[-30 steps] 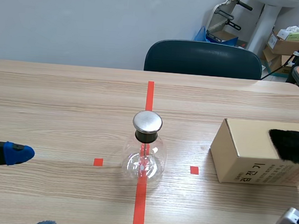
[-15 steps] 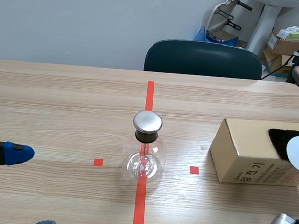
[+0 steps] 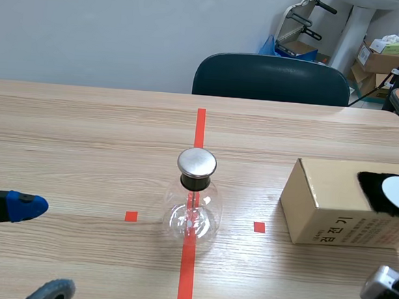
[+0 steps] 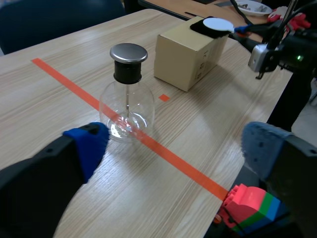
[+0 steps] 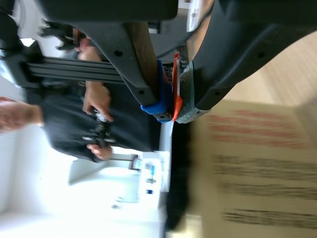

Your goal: Do the electroscope experiment

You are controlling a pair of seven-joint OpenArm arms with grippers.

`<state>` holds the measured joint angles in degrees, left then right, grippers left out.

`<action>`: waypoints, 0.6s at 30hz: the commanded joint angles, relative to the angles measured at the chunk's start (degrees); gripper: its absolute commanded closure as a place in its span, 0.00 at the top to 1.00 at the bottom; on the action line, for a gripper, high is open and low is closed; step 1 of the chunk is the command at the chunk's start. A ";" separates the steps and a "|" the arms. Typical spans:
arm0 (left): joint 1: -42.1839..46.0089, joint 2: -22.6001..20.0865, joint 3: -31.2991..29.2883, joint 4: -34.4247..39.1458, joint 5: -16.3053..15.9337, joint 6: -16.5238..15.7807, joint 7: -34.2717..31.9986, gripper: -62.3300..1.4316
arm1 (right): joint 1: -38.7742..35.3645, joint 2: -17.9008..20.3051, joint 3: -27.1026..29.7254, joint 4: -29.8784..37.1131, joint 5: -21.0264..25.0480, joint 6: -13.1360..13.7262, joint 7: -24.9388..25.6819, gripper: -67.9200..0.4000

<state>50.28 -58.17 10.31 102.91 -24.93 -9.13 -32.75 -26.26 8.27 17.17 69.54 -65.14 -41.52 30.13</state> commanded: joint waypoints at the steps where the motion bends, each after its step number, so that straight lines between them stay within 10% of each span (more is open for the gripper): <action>1: -0.96 1.20 -0.04 1.03 0.63 -0.46 -0.09 0.55 | -0.17 0.76 0.11 3.04 0.42 -2.32 -1.31 0.02; 6: -3.50 1.33 0.98 0.98 0.79 -0.46 1.95 0.11 | -0.42 0.74 -0.66 8.81 0.46 1.09 -4.63 0.02; 18: -19.15 6.16 11.74 -3.74 3.34 -0.37 14.32 0.09 | -0.39 2.36 -12.74 19.65 -2.47 2.58 -17.29 0.02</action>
<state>31.62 -52.95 21.58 99.59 -21.28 -9.08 -17.98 -26.70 9.54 4.34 88.60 -67.77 -38.37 13.34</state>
